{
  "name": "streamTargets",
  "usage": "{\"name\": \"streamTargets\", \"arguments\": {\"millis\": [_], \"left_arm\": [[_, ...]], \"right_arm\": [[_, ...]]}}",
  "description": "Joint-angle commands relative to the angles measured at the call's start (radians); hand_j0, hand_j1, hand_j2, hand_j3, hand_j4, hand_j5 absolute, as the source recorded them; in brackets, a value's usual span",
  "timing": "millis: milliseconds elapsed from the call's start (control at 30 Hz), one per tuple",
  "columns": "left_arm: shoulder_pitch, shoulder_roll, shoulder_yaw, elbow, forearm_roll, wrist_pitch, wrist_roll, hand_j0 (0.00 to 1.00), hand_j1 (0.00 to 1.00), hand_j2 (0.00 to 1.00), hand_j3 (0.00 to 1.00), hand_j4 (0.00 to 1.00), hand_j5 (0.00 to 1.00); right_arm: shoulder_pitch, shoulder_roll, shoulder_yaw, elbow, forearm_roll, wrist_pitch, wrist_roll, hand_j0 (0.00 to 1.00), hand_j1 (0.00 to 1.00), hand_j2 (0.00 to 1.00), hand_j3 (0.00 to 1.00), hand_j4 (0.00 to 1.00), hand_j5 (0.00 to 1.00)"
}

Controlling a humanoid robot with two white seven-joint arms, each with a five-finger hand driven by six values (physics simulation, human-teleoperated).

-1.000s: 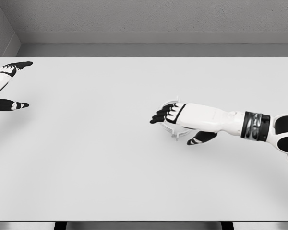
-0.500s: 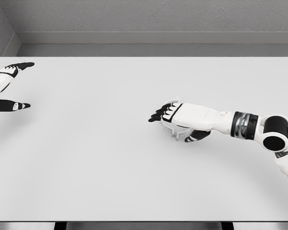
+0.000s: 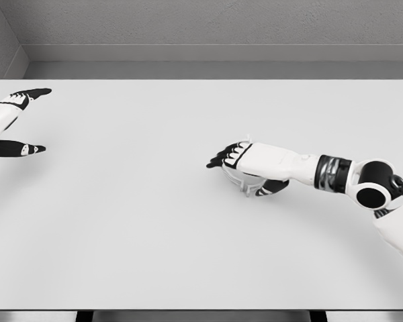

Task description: Assemble PVC drainage pipe clamps

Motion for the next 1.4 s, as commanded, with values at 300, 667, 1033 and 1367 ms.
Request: {"name": "streamTargets", "arguments": {"millis": [300,667,1033,1367], "left_arm": [[0.0,0.0,0.0,0.001,0.007,0.001,0.001,1.0,1.0,1.0,1.0,1.0,1.0],[0.0,0.0,0.002,0.001,0.007,0.001,0.001,1.0,1.0,1.0,1.0,1.0,1.0],[0.0,0.0,0.0,-0.001,0.007,0.001,0.001,1.0,1.0,1.0,1.0,1.0,1.0],[0.002,0.0,0.0,-0.001,0.007,0.001,0.001,1.0,1.0,1.0,1.0,1.0,1.0]], "right_arm": [[-0.002,0.008,-0.001,0.027,0.014,0.002,0.0,1.0,1.0,1.0,1.0,1.0,1.0],[-0.002,0.021,0.001,0.041,0.018,0.002,0.0,1.0,1.0,1.0,1.0,1.0,1.0],[-0.002,0.025,0.001,0.053,0.025,0.002,0.0,1.0,1.0,1.0,1.0,1.0,1.0],[-0.014,0.039,0.001,0.062,0.028,0.002,0.0,1.0,1.0,1.0,1.0,1.0,1.0]]}}
